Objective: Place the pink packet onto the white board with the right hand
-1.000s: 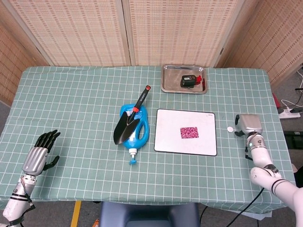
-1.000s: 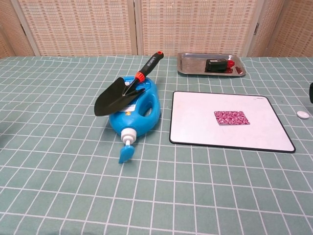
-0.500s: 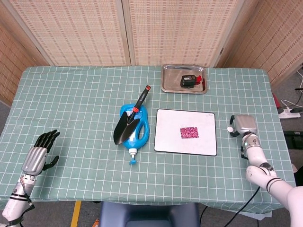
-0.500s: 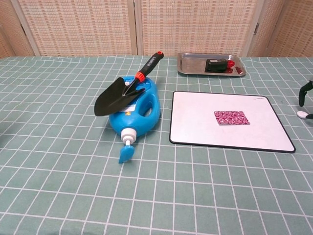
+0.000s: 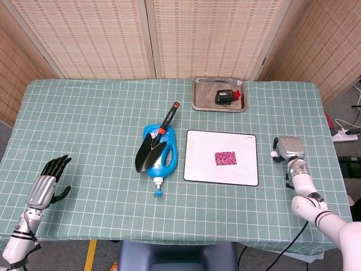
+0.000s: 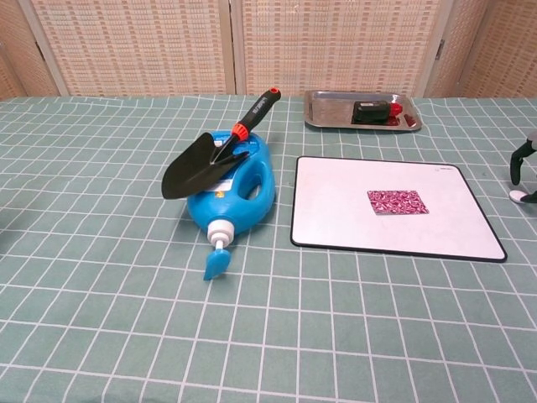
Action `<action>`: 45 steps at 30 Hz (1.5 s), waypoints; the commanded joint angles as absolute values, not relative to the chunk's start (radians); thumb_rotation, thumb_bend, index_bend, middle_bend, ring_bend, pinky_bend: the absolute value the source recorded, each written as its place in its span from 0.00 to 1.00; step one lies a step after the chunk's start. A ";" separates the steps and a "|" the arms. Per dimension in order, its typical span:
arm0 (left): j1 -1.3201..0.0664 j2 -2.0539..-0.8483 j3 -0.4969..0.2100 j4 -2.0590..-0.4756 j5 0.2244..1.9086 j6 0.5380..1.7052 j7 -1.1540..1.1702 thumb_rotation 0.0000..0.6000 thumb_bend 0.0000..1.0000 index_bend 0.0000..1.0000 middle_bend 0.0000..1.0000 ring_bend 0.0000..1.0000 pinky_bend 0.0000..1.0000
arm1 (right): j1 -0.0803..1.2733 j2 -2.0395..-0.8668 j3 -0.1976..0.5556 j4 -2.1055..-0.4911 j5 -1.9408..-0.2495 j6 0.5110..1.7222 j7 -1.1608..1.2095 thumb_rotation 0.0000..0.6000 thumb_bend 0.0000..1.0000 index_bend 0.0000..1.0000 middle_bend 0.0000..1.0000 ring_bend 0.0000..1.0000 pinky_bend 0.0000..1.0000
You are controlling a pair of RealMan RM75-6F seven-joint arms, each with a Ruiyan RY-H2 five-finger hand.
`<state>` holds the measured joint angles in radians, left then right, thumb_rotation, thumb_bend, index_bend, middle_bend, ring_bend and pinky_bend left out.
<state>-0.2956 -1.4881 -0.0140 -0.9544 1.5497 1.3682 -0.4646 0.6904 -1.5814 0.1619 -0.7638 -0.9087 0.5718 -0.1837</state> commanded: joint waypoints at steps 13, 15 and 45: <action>-0.297 -1.480 -0.011 -0.964 1.555 1.370 -0.473 1.00 0.32 0.00 0.00 0.00 0.00 | 0.690 -1.595 0.170 -0.751 -0.895 0.548 -0.212 1.00 0.27 0.49 1.00 0.99 1.00; -0.297 -1.481 -0.011 -0.963 1.555 1.369 -0.473 1.00 0.32 0.00 0.00 0.00 0.00 | 0.690 -1.595 0.171 -0.751 -0.895 0.546 -0.213 1.00 0.27 0.50 1.00 0.99 1.00; -0.296 -1.482 -0.021 -0.951 1.547 1.377 -0.492 1.00 0.32 0.00 0.00 0.00 0.00 | 0.782 -1.546 0.197 -1.127 -0.864 0.684 -0.402 1.00 0.29 0.53 1.00 0.99 1.00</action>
<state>-0.2959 -1.4819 -0.0207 -0.9509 1.5474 1.3772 -0.4915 0.7637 -1.5328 0.1972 -1.1117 -0.8874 0.6751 -0.3768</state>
